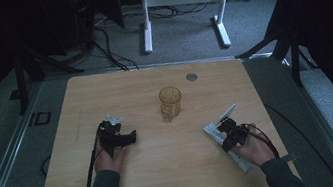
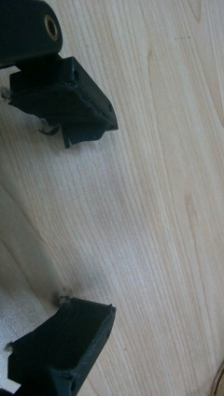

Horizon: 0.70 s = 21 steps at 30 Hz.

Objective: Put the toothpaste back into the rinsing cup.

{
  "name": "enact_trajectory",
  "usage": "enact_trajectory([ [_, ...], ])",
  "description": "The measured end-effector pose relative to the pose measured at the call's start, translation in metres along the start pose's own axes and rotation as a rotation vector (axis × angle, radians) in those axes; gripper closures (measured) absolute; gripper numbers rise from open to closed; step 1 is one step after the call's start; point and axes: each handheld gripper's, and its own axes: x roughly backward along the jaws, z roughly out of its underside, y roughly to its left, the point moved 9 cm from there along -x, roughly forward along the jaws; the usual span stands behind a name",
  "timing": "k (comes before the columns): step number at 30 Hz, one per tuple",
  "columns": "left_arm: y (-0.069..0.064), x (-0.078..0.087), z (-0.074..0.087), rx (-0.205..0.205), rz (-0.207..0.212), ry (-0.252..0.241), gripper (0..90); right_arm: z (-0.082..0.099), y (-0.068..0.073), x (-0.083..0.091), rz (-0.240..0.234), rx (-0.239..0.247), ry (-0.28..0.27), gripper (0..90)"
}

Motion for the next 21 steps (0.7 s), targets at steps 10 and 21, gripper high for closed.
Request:
enact_trajectory([
  [10, 0.0, 0.0, 0.0, -0.001, 0.0, 0.001, 10.6, 0.0, -0.007, 0.008, -0.007, -0.027, -0.041, 70.2],
  [21, 0.0, 0.0, 0.0, 0.0, 0.0, 0.001, 10.6, -0.007, -0.012, 0.022, -0.021, -0.06, -0.126, 70.3],
])
